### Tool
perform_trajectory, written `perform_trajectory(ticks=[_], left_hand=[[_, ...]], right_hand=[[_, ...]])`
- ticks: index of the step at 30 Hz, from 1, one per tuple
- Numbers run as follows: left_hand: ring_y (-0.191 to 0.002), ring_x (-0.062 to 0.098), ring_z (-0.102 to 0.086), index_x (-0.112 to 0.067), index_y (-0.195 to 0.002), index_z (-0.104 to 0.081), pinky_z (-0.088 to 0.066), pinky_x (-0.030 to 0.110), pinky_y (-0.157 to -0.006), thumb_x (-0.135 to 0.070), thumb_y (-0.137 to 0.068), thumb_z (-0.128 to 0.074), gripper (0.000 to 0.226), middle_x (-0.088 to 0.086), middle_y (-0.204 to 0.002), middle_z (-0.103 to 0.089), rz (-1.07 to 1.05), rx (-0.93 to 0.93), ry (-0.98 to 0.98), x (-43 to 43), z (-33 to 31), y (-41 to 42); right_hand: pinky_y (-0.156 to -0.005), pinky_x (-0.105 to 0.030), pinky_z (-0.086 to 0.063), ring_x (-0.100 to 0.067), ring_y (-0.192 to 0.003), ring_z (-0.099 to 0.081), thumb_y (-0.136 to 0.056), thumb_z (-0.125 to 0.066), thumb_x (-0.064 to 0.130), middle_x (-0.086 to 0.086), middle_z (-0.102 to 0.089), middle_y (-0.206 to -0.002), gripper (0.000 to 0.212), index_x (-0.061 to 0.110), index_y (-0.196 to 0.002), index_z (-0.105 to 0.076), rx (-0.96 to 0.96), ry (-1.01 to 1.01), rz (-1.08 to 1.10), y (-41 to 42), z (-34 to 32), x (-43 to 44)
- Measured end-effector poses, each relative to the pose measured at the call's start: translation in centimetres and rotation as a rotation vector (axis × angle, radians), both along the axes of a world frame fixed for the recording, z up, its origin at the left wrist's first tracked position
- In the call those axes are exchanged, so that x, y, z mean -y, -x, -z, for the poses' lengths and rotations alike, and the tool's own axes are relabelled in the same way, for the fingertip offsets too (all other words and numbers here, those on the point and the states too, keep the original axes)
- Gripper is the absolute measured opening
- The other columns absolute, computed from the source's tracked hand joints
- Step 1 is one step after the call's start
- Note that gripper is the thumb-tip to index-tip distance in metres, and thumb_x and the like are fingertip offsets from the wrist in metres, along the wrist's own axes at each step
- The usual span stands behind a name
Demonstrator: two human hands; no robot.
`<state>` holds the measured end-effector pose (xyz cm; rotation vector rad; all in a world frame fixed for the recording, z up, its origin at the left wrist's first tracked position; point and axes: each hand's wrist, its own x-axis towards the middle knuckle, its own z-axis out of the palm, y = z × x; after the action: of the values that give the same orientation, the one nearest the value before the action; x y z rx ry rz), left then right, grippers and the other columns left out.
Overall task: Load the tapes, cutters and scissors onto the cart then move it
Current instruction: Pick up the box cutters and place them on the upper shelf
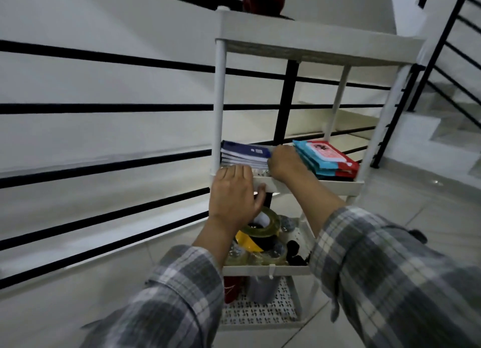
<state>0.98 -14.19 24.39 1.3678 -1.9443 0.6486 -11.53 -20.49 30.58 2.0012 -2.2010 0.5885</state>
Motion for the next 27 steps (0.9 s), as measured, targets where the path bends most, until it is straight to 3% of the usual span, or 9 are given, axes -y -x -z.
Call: perform_trajectory(ticks=[4, 7, 10, 12, 14, 16, 19, 23, 27], left_hand=[[-0.071, 0.027, -0.055, -0.009, -0.082, -0.053, -0.042, 0.036, -0.07, -0.042, -0.086, -0.041, 0.035, 0.011, -0.075, -0.06, 0.009, -0.002, 0.004, 0.2, 0.2, 0.0], [-0.073, 0.027, -0.055, -0.009, -0.084, -0.053, -0.042, 0.037, -0.071, -0.042, -0.086, -0.041, 0.035, 0.011, -0.078, -0.06, 0.005, 0.002, -0.002, 0.1, 0.1, 0.0], [-0.076, 0.028, -0.055, -0.008, -0.088, -0.053, -0.042, 0.038, -0.073, -0.042, -0.088, -0.039, 0.037, 0.012, -0.082, -0.06, 0.012, 0.001, 0.003, 0.2, 0.0, 0.0], [-0.081, 0.029, -0.055, -0.006, -0.095, -0.054, -0.041, 0.038, -0.076, -0.041, -0.088, -0.038, 0.039, 0.014, -0.089, -0.061, 0.026, 0.009, -0.02, 0.3, 0.1, 0.0], [-0.098, 0.031, -0.056, -0.003, -0.111, -0.053, -0.04, 0.04, -0.087, -0.041, -0.089, -0.036, 0.048, 0.017, -0.108, -0.062, 0.033, 0.006, -0.051, 0.4, 0.2, 0.1], [-0.129, 0.031, -0.041, 0.002, -0.133, -0.04, -0.03, 0.043, -0.108, -0.04, -0.091, -0.036, 0.059, 0.021, -0.137, -0.047, 0.056, -0.001, -0.029, 0.2, 0.4, -0.1], [-0.143, 0.027, -0.017, 0.003, -0.143, -0.023, -0.013, 0.044, -0.117, -0.031, -0.094, -0.038, 0.061, 0.017, -0.152, -0.025, 0.186, -0.063, 0.076, -1.8, 1.7, -1.3], [-0.144, 0.022, -0.014, 0.0, -0.143, -0.023, -0.011, 0.042, -0.118, -0.023, -0.094, -0.045, 0.058, 0.015, -0.152, -0.024, 0.203, -0.232, -0.055, -7.3, 11.2, -5.9], [-0.144, 0.019, -0.014, -0.004, -0.143, -0.025, -0.007, 0.036, -0.118, -0.032, -0.096, -0.032, 0.056, 0.009, -0.153, -0.023, -0.09, -0.368, -0.368, -14.0, 26.0, -12.4]], right_hand=[[-0.085, -0.038, -0.05, -0.039, -0.103, -0.06, -0.085, -0.052, 0.004, -0.023, -0.063, -0.114, 0.027, -0.001, -0.11, -0.061, 0.014, 0.064, -0.01, 0.5, -0.1, 0.1], [-0.08, -0.034, -0.049, -0.032, -0.1, -0.059, -0.087, -0.055, 0.004, -0.017, -0.062, -0.111, 0.021, 0.003, -0.106, -0.063, 0.18, 0.341, -0.052, 0.4, 0.4, -1.8], [-0.078, -0.012, -0.039, -0.021, -0.105, -0.051, -0.089, -0.052, 0.005, -0.011, -0.054, -0.113, 0.015, 0.007, -0.104, -0.055, 0.397, 0.628, -0.155, -0.6, 2.4, -6.1], [-0.079, -0.008, -0.036, -0.02, -0.103, -0.05, -0.084, -0.048, -0.004, -0.014, -0.051, -0.111, 0.021, 0.005, -0.102, -0.054, 0.474, 0.725, -0.209, -1.2, 4.6, -8.7], [-0.083, -0.011, -0.036, -0.017, -0.096, -0.047, -0.074, -0.045, -0.012, -0.018, -0.051, -0.105, 0.028, 0.001, -0.097, -0.053, 0.525, 0.787, -0.231, -1.8, 7.3, -10.5], [-0.085, -0.006, -0.032, -0.013, -0.092, -0.044, -0.07, -0.044, -0.014, -0.019, -0.049, -0.102, 0.03, 0.0, -0.096, -0.052, 0.544, 0.82, -0.219, -2.5, 10.0, -11.8], [-0.087, -0.01, -0.037, -0.022, -0.099, -0.049, -0.076, -0.048, -0.012, -0.02, -0.049, -0.109, 0.028, -0.001, -0.102, -0.051, 0.589, 0.713, -0.196, -3.7, 14.8, -12.9], [-0.09, -0.041, -0.047, -0.03, -0.105, -0.051, -0.08, -0.054, -0.004, -0.016, -0.05, -0.113, 0.03, 0.005, -0.108, -0.051, 0.561, 0.459, -0.176, -5.9, 23.1, -14.6], [-0.086, -0.02, -0.041, -0.022, -0.102, -0.05, -0.076, -0.057, -0.009, -0.016, -0.052, -0.11, 0.032, 0.004, -0.106, -0.053, 0.596, 0.258, -0.278, -9.4, 29.6, -16.6]])
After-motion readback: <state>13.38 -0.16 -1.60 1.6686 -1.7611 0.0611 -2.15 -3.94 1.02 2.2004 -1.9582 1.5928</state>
